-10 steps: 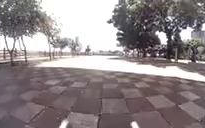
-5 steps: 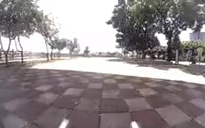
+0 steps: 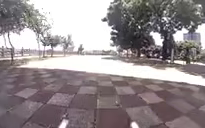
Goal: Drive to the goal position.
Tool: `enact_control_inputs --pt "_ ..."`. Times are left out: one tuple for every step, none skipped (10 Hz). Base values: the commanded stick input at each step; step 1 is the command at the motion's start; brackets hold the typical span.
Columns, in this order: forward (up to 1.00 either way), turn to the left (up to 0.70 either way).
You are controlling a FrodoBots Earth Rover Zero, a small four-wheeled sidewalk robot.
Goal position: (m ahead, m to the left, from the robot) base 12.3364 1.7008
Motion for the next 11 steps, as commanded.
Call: enact_control_inputs --pt "0.70 0.27" --pt "0.70 0.27" --pt "0.70 0.26" --pt "0.70 0.00" --pt "0.70 0.00" --pt "0.70 0.00" --pt "0.70 0.00" --pt "0.70 0.00" --pt "0.70 0.00" --pt "0.70 0.00" --pt "0.70 0.00"
